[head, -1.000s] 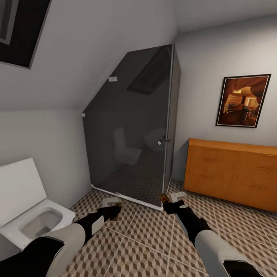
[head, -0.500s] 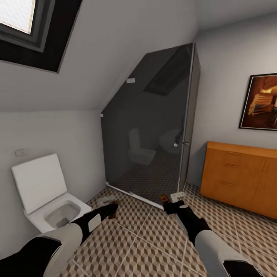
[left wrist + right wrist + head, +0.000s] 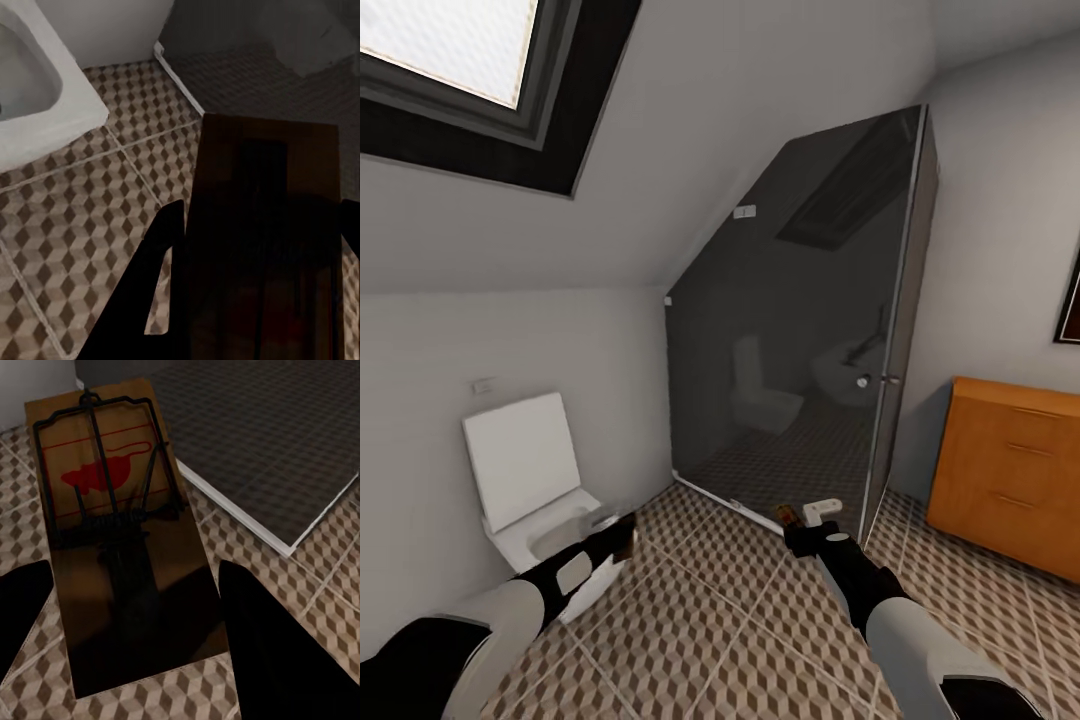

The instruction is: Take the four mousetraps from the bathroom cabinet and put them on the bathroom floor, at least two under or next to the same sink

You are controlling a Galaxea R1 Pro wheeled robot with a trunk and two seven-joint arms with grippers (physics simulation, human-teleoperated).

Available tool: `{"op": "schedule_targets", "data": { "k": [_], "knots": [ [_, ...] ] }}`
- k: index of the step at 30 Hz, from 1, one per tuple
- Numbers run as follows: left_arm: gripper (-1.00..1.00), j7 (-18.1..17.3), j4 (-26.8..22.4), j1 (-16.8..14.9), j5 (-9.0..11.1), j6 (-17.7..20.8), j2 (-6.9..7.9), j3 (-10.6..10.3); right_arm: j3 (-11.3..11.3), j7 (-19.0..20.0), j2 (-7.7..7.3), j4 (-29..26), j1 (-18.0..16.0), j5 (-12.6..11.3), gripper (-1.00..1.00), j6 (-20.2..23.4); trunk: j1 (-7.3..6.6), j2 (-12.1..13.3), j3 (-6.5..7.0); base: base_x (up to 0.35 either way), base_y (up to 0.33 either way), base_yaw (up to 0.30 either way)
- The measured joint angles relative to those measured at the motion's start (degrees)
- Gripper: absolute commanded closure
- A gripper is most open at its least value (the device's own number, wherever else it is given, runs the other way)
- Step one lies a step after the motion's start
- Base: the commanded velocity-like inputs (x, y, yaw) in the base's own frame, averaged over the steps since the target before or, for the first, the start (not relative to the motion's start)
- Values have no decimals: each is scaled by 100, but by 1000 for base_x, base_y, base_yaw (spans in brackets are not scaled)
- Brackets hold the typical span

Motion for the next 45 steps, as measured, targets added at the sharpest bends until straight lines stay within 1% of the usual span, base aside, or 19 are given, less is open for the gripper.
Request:
{"op": "schedule_targets", "data": {
  "k": [1, 2, 3, 4, 7, 9, 16, 26, 29, 31, 34, 35, 37, 38, 39, 40, 42, 43, 45],
  "knots": [
    [100, -26, 0, 0, 133, -2, 55, 0, 0, 0, 0, 0, 0, 1, 100, 0, 0, 0, 2, 0, 0, 271],
    [100, -91, 2, 0, 367, -6, 146, 7, 0, 0, 0, 2, 0, 1, 100, 0, 0, 0, 3, 0, 0, 271],
    [100, -134, 3, 0, 468, -7, 188, 3, 0, 0, 0, 5, 0, 2, 100, 0, 0, 0, 4, 0, 0, 271],
    [100, -234, 5, 0, 618, -10, 242, 7, 0, 0, 0, 10, 0, 2, 100, 0, 0, 0, 5, 0, 0, 271],
    [100, -456, 12, 0, 790, -11, 302, 8, 0, 0, 0, 14, 0, 3, 100, 0, 0, 0, 6, 0, 0, 271],
    [100, -579, 15, 0, 850, -10, 322, 8, 0, -1, 0, 16, 0, 3, 100, 0, 0, 0, 7, 0, 0, 271],
    [100, -702, 18, 0, 899, -9, 340, 4, 0, -3, 0, 18, 2, 3, 100, 0, 0, 0, 7, 0, 0, 271],
    [100, -699, 29, 0, 910, -6, 336, 3, 0, -3, 0, 18, 0, 2, 100, 0, 0, 0, 7, 0, 0, 271],
    [100, -694, 43, 0, 896, 1, 335, -3, 0, -3, -1, 18, 0, 2, 100, 0, 0, 0, 7, 0, 0, 271],
    [100, -692, 52, 0, 840, 5, 334, -11, 0, -3, -5, 18, 0, 3, 100, 0, 0, 0, 7, 0, 0, 271],
    [100, -691, 58, 0, 619, 7, 318, -30, 0, -1, -7, 18, 0, 3, 100, 0, 0, 0, 7, 0, 0, 219],
    [100, -688, 60, 4, 421, 8, 300, -41, 0, 1, -11, 18, 0, 3, 100, 0, 0, 0, 7, 0, 0, 127],
    [100, -682, 61, 17, 153, 9, 281, -46, 0, 6, -17, 18, 0, 4, 100, 0, 0, 0, 7, 0, 0, 83],
    [100, -677, 61, 46, -163, 10, 268, -51, 0, 10, -23, 17, 0, 7, 100, 0, 0, 0, 7, 0, 0, 52],
    [100, -674, 62, 65, -338, 10, 263, -49, 0, 10, -26, 17, 0, 7, 100, 0, 0, 0, 7, 0, 0, 33],
    [100, -673, 62, 105, -687, 3, 257, -52, 0, 9, -29, 17, 0, 8, 100, 1, 0, 0, 7, 0, 0, 27],
    [100, -673, 62, 140, -1015, 0, 251, -49, 0, 9, -32, 17, 0, 11, 100, 1, 0, 0, 7, 0, 0, 17],
    [100, -673, 63, 162, -1279, -6, 242, -51, 0, 10, -33, 17, 0, 14, 100, 1, 0, 0, 7, 0, 0, 11],
    [100, -677, 63, 177, -1482, -10, 226, -49, 0, 12, -37, 17, 0, 16, 100, 1, 0, 0, 7, 0, 0, 7]
  ]
}}
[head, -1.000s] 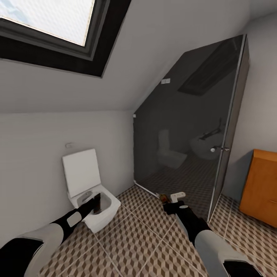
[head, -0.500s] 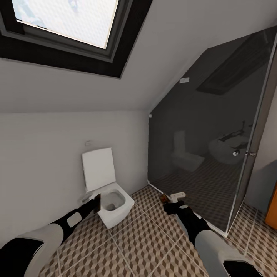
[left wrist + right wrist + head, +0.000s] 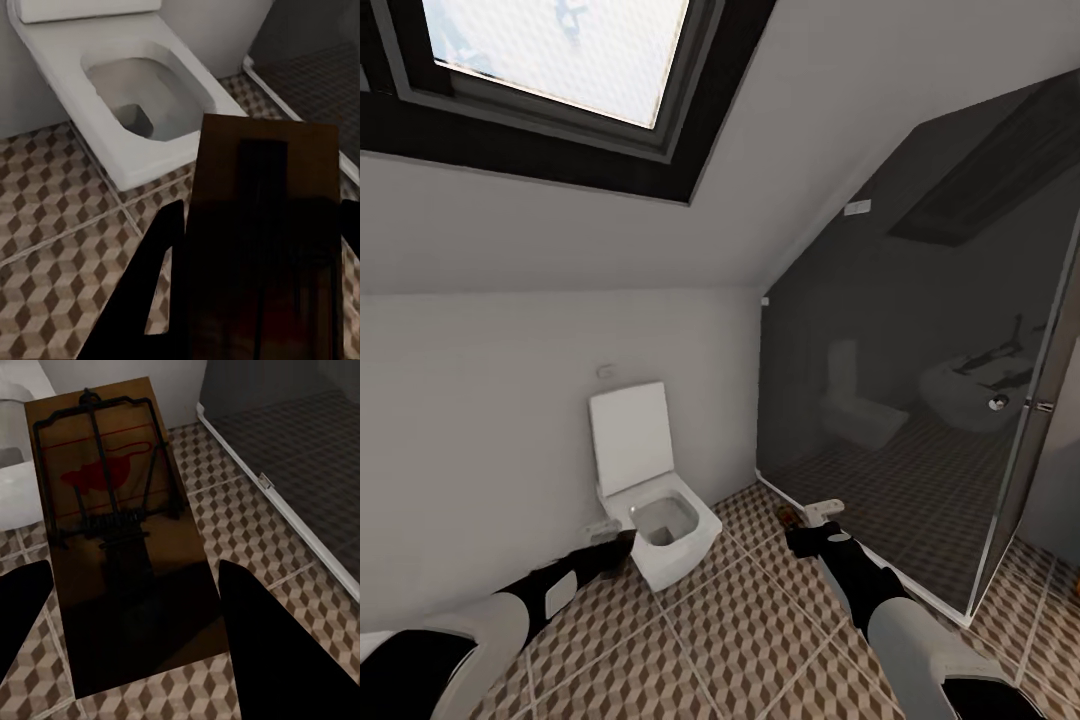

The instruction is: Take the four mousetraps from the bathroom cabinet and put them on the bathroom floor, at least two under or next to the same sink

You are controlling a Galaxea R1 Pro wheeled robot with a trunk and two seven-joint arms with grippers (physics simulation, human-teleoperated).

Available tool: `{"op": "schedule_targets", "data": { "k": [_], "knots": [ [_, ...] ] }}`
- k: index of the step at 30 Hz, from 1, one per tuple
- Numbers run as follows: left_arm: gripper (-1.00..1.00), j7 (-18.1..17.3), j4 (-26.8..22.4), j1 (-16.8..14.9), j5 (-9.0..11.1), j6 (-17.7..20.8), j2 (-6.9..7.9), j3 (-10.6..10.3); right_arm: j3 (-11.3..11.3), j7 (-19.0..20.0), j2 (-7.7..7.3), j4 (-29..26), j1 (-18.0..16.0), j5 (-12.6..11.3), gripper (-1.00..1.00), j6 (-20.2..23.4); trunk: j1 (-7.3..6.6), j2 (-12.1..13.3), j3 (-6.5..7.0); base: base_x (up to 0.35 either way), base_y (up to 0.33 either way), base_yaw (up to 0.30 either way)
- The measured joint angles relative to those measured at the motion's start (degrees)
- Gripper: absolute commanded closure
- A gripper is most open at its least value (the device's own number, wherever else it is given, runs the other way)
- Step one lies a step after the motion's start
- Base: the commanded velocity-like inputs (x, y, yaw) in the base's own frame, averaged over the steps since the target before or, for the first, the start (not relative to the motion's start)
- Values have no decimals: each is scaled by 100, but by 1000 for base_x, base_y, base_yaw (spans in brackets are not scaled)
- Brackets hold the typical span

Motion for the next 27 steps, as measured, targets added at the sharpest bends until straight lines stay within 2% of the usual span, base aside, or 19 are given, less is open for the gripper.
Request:
{"op": "schedule_targets", "data": {
  "k": [1, 7, 22, 27],
  "knots": [
    [100, -2, 0, 9, -128, -4, -24, -1, 0, 1, -3, 0, 0, 1, 100, 0, 0, 0, 0, 0, 0, 4],
    [100, 11, -1, 23, -340, -54, -152, 0, 0, 3, -6, 1, 1, 1, 100, 0, 0, -1, 0, 34, -89, 2],
    [100, 27, -2, 27, -386, -58, -212, 7, 0, -1, -7, -1, -1, 5, 100, 13, -1, -1, 0, 125, -245, 0],
    [100, 27, -2, 27, -369, -63, -209, 10, -2, -3, -19, 1, -1, 9, 100, 7, -1, -1, 0, 156, -260, 136]
  ]
}}
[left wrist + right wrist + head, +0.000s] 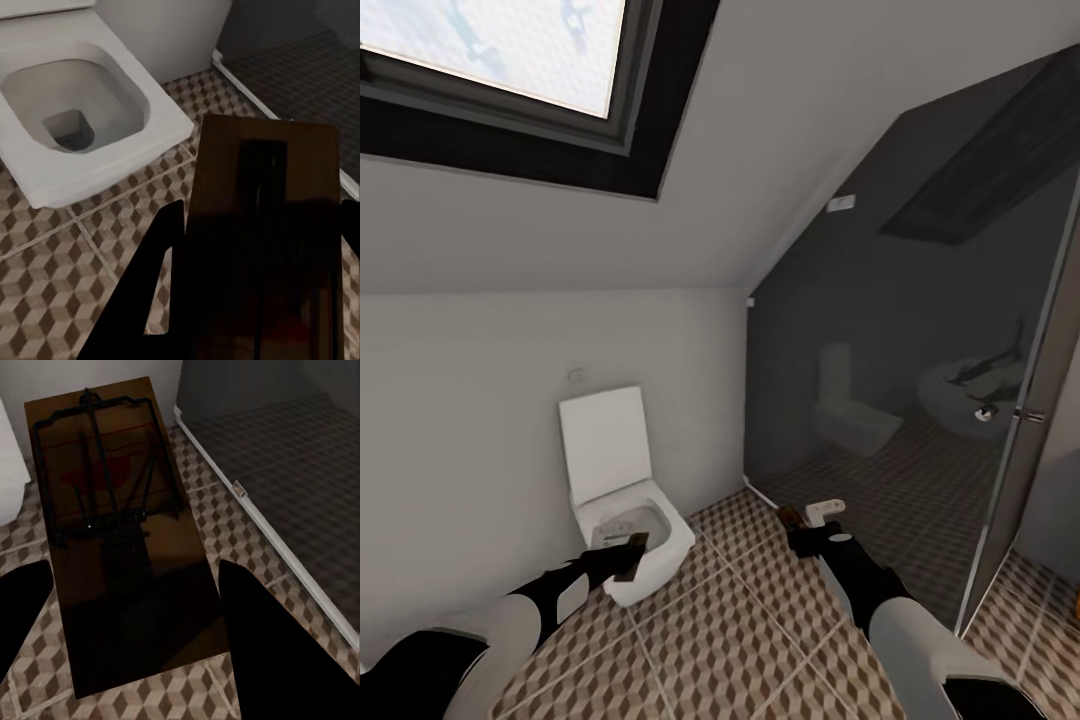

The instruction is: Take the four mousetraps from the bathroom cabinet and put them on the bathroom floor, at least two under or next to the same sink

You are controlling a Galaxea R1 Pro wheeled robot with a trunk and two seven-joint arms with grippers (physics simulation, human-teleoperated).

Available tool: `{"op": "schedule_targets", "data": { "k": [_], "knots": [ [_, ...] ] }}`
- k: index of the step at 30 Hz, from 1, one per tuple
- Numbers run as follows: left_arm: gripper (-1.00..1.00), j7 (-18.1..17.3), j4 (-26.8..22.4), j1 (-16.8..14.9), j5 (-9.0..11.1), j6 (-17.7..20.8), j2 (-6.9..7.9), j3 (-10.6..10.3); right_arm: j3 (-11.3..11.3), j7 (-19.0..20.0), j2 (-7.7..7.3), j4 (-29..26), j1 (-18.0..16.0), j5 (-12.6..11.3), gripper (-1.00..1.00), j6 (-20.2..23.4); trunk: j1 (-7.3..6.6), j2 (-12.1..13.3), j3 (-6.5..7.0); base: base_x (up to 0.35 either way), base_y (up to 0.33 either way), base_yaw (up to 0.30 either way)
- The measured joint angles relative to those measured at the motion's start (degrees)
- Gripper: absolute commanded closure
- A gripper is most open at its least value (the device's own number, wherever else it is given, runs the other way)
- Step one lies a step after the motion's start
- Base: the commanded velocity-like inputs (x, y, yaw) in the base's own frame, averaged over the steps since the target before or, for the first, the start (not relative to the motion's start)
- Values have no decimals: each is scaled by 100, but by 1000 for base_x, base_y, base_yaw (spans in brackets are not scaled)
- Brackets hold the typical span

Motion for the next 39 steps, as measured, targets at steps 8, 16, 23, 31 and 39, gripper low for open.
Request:
{"op": "schedule_targets", "data": {
  "k": [8, 16, 23, 31, 39],
  "knots": [
    [100, 7, 0, 0, 22, -3, 4, 1, 0, -1, -11, 0, 1, -3, 100, -6, 0, 0, 0, 158, -260, 267],
    [100, 9, -5, 0, 24, -4, 1, 1, 2, 11, -13, 1, 1, -5, 100, -7, 0, 0, 0, 159, -260, 289],
    [100, 9, -7, 0, 24, -4, 1, 1, -1, 15, -13, 1, 0, -7, 100, -7, 0, 0, 0, 159, -260, 291],
    [100, 9, -2, 0, 24, -4, 9, 1, -1, 11, -13, 1, 0, -10, 100, -7, 0, 0, 0, 159, -260, 291],
    [100, 9, 0, 0, 24, -4, 13, 1, 1, 8, -13, 1, 0, -13, 100, -7, 0, 0, 0, 159, -260, 291]
  ]
}}
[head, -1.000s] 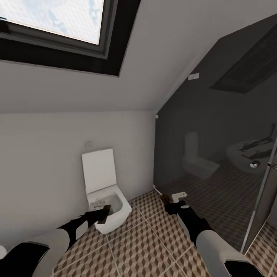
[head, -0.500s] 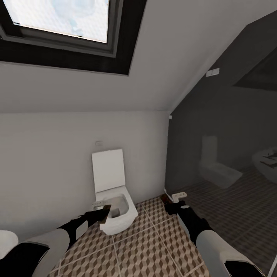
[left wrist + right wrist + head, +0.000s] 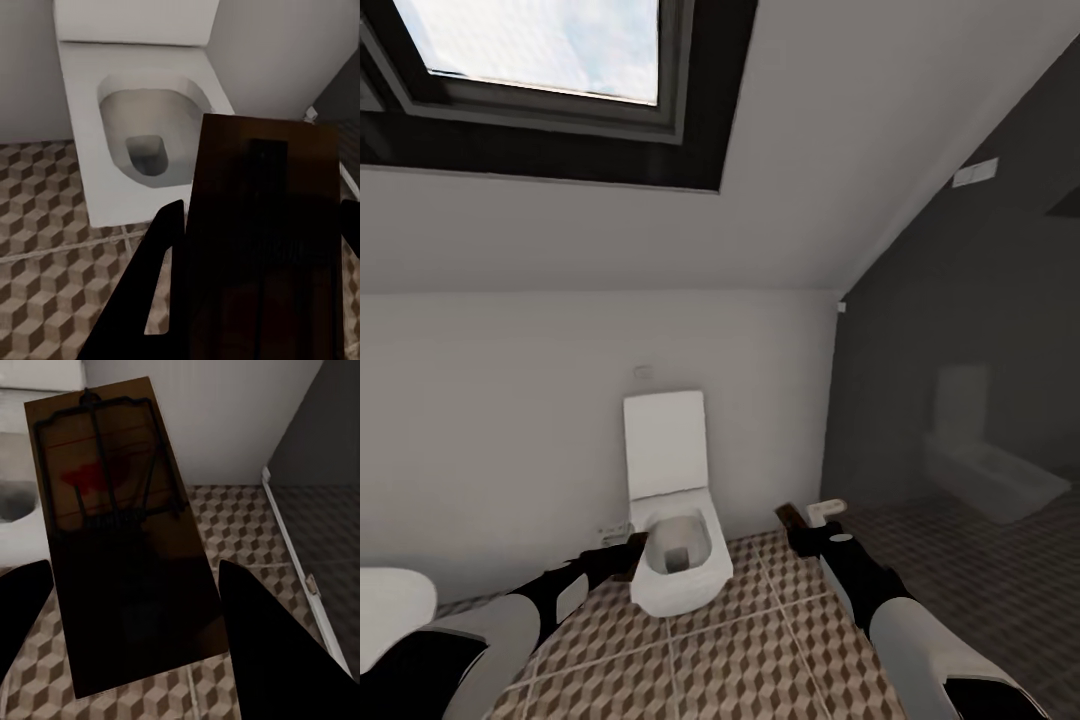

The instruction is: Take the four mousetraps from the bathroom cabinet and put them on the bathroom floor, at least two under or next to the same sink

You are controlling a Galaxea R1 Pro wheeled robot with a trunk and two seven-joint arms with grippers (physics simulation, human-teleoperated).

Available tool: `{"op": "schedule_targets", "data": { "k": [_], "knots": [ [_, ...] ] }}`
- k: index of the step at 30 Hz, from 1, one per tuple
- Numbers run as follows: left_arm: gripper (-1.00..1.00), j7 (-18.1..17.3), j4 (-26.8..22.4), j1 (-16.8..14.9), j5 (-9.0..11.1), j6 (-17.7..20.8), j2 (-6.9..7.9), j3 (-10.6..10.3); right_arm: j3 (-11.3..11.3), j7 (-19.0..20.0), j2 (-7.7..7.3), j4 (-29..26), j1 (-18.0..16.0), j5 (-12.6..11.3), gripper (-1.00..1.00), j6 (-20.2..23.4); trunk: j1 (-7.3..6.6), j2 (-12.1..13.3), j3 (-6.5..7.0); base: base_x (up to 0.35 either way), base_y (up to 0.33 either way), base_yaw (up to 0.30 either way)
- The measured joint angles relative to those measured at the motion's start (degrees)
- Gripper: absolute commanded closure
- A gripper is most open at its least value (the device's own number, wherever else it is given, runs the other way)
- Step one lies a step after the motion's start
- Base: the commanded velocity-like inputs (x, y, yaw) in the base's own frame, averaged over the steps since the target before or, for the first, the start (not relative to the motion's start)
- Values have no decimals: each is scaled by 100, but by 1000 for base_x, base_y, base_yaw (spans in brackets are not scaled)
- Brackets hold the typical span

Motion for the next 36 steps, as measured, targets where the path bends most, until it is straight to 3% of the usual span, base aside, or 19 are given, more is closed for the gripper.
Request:
{"op": "schedule_targets", "data": {
  "k": [36],
  "knots": [
    [100, 0, 0, 0, 6, 0, 16, 0, -7, -13, -15, 0, 0, 0, 100, 1, 0, 0, 0, 159, -259, 278]
  ]
}}
